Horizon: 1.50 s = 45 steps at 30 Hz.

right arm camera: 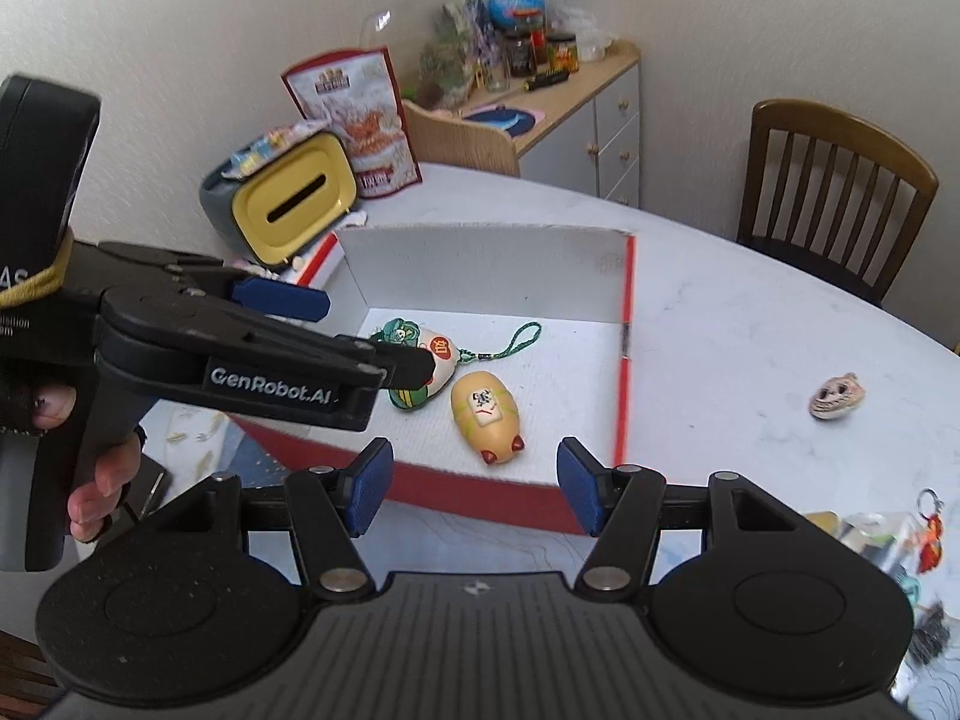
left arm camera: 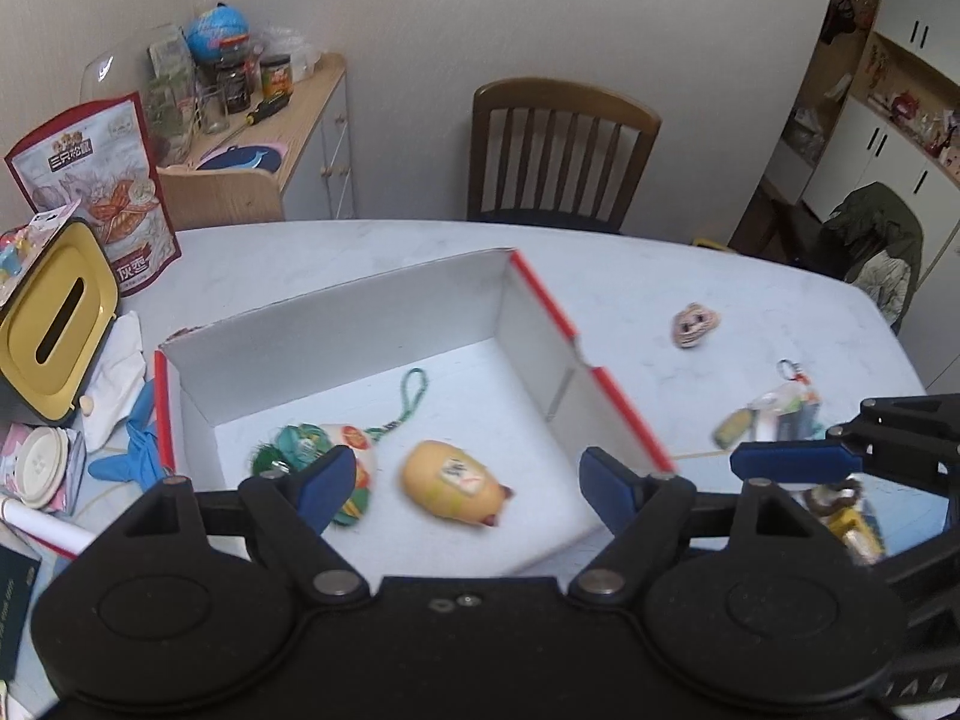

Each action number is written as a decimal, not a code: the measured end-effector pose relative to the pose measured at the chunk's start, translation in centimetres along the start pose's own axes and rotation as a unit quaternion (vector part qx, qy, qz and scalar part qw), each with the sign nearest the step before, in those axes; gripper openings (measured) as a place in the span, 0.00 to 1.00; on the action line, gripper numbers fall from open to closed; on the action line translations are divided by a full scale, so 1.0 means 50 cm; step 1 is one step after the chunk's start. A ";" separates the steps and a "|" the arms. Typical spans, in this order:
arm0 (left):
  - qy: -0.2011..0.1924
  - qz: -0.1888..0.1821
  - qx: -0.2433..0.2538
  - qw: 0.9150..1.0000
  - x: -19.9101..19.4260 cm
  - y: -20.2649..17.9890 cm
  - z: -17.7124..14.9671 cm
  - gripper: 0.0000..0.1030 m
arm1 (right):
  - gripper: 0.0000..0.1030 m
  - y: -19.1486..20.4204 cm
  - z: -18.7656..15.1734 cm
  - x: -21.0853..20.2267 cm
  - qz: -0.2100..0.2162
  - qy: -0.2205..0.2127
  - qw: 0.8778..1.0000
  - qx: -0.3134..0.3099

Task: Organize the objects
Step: 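Withdraw both tools from the box back toward the pile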

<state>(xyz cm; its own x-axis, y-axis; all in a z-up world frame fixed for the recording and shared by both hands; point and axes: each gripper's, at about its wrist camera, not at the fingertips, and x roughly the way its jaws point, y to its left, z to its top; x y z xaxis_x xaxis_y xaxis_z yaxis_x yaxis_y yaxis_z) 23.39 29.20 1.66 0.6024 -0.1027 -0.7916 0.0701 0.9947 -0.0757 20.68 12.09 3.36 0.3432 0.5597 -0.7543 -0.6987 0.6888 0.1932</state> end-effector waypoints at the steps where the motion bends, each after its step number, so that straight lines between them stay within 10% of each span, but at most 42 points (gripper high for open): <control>1: -0.002 -0.003 -0.002 1.000 -0.009 -0.011 -0.005 0.79 | 0.58 -0.006 -0.006 -0.017 0.001 -0.005 1.000 0.000; 24: -0.060 -0.032 0.047 0.997 -0.113 -0.321 -0.122 0.97 | 0.61 -0.200 -0.232 -0.328 -0.025 -0.076 0.996 0.046; 45: -0.061 -0.081 0.121 0.987 -0.007 -0.546 -0.235 1.00 | 0.72 -0.395 -0.460 -0.397 -0.098 -0.076 0.986 0.114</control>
<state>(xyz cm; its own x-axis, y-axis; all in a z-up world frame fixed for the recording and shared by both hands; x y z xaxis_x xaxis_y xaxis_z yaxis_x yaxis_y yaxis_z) 11.94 2.22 -3.11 0.6576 -0.2759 -0.7010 0.3522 0.9352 -0.0376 13.22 -23.20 0.07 0.5598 0.4562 -0.6918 -0.4559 0.8667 0.2026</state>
